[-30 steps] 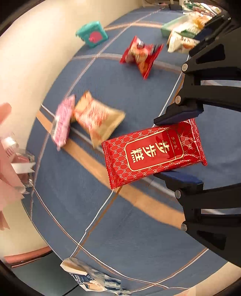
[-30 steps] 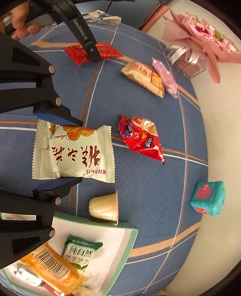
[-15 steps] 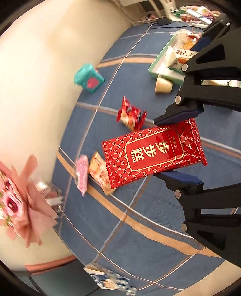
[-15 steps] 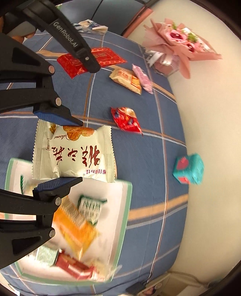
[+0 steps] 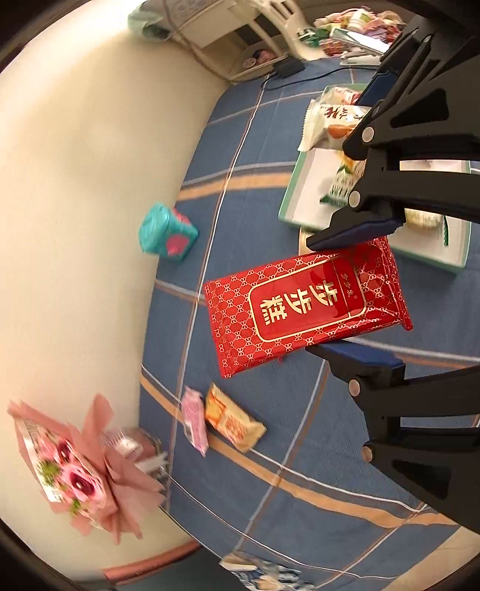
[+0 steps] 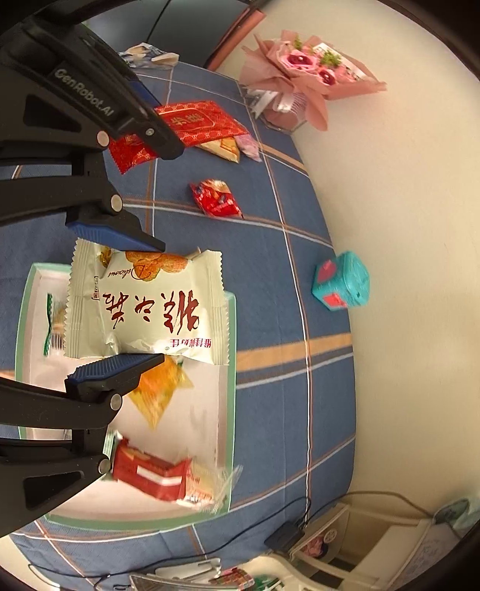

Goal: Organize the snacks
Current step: 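Carry both packs over the tray and open both tools to release them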

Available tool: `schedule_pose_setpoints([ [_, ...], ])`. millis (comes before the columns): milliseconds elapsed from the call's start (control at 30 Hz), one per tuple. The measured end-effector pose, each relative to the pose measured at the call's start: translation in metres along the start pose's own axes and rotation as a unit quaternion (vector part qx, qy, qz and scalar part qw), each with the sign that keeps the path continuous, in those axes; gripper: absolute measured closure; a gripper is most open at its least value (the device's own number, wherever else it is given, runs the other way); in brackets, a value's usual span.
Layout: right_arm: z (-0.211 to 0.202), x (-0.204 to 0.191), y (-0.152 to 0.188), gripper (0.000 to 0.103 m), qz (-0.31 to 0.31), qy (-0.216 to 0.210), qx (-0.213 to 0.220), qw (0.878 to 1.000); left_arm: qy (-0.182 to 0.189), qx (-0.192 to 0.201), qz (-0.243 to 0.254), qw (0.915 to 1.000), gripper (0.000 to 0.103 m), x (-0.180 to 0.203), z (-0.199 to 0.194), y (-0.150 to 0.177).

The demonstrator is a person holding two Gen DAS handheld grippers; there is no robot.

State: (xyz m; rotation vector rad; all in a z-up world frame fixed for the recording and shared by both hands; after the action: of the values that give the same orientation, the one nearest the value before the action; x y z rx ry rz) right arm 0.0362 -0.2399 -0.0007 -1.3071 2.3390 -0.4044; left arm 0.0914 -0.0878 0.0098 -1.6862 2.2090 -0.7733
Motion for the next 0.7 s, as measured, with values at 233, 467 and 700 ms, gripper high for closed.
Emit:
schedule_pose_setpoints([
  [233,-0.007,0.039,-0.012,0.048,0.032,0.015,0.005,0.999,0.009,-0.004,0.047,0.9988,0.053,0.04,0.011,0.002],
  [467,0.004,0.077,-0.019,0.048,0.061,0.018,0.001,0.998,0.011,-0.02,0.069,0.9974,0.053,0.061,0.04,0.005],
  [700,0.016,0.099,-0.024,0.048,0.083,0.012,0.007,0.996,0.005,-0.027,0.086,0.9959,0.053,0.072,0.066,0.002],
])
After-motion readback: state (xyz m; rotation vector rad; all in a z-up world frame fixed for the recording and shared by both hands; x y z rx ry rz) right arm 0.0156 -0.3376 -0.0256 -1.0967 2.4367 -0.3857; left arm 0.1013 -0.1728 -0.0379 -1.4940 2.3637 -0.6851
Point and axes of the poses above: each gripper's, at about its wrist camera, not at the fingertips, and z roughly the way its jaws point, x to its right, y to its underside, the point moved 4 cm from there along z, roughly the way its jaws point, and after that the axes turned 4 degrees about z, right-handed, at the moved point
